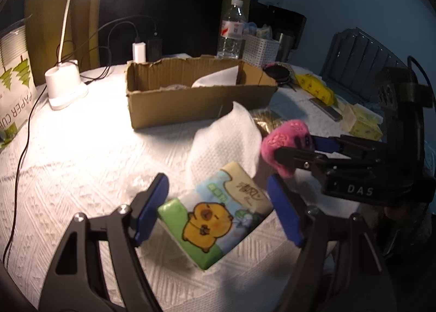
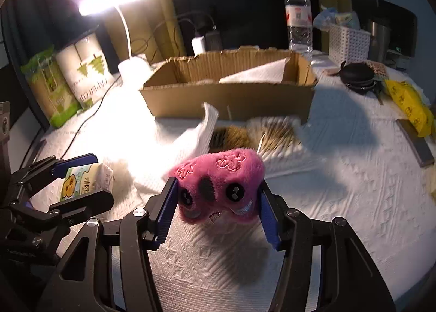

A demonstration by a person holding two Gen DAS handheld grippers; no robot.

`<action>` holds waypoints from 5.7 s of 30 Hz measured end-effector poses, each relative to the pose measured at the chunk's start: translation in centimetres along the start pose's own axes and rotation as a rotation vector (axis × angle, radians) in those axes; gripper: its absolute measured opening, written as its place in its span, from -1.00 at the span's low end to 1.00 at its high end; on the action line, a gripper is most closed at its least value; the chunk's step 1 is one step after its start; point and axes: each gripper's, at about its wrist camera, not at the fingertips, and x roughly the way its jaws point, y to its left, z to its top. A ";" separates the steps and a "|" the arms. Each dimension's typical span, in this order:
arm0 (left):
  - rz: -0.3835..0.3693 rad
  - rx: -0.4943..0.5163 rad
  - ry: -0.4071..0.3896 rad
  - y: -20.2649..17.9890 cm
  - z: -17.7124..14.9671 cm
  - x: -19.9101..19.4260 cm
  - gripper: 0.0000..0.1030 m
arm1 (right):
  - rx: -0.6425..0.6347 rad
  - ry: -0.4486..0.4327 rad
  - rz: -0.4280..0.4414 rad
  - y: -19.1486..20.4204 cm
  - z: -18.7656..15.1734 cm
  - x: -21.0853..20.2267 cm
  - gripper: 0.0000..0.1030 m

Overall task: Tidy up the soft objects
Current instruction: 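Lower the plush into the box with the right tool while the left tool drops the tissue pack in, then grasp the cotton-swab bag with the right tool while the left tool grasps a white towel, then carry the swab bag into the box with the right tool while the left tool drops the towel in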

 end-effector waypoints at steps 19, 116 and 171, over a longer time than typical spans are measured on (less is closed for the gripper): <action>0.053 0.024 -0.056 -0.8 5.7 1.1 0.47 | -0.005 -0.117 0.016 -3.2 5.4 -2.3 0.14; 0.092 0.010 0.111 -0.6 4.3 9.4 0.87 | 0.067 -0.003 -0.006 -7.1 3.8 4.3 0.59; 0.077 0.043 -0.077 1.6 8.7 2.4 -0.68 | 0.004 -0.106 -0.001 -5.3 6.9 -0.5 -0.10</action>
